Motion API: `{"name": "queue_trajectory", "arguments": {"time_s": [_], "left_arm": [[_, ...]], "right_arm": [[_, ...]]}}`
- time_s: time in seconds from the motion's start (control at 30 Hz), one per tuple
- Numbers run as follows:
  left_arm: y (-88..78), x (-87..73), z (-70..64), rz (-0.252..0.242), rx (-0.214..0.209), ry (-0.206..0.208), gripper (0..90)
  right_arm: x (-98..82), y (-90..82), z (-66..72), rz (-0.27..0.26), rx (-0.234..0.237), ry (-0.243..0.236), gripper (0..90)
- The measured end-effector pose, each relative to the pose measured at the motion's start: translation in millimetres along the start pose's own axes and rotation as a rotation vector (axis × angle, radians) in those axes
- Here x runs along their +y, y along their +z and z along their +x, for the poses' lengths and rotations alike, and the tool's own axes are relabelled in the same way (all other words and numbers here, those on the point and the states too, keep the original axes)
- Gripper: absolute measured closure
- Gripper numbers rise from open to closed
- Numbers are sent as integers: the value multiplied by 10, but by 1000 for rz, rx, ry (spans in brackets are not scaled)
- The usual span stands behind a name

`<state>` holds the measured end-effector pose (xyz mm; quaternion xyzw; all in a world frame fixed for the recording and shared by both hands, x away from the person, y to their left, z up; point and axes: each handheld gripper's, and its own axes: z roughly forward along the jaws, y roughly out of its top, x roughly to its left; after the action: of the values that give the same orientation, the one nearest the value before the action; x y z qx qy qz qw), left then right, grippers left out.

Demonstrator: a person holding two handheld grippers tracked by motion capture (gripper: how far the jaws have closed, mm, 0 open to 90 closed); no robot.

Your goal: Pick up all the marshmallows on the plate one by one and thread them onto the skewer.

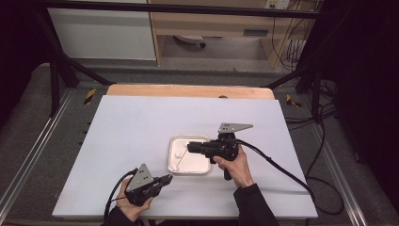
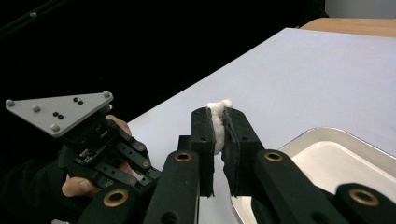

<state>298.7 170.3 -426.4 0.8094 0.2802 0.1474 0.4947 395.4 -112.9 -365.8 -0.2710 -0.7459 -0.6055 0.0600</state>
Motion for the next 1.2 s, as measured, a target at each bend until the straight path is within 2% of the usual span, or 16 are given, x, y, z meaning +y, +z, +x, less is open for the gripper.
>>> {"name": "queue_trajectory", "arguments": {"time_s": [0.1, 0.4, 0.53, 1.07, 1.1, 1.13, 1.17, 1.2], "left_arm": [[-5, 5, 2, -1, 2, -14, 890], [5, 14, -15, 10, 7, -9, 890], [8, 27, -2, 6, 13, -20, 891], [25, 32, 10, 17, 23, -37, 891], [6, 53, 14, -36, -3, -45, 891], [-10, 140, -5, -34, 6, -48, 891], [7, 168, -40, 0, 86, 33, 891], [22, 131, -14, -9, 68, -11, 891]], "right_arm": [[-14, 6, 11, 7, -1, -7, 838], [-47, 23, 35, 18, -7, -28, 839], [-54, 20, 49, 17, -1, -35, 840], [-120, 73, 59, 29, 0, -37, 841], [-128, 80, 59, 35, -1, -35, 842], [-158, 136, 60, 114, 36, -26, 840], [-251, 255, 86, 151, 27, -55, 835], [-291, 292, 93, 114, 22, -49, 838]]}}
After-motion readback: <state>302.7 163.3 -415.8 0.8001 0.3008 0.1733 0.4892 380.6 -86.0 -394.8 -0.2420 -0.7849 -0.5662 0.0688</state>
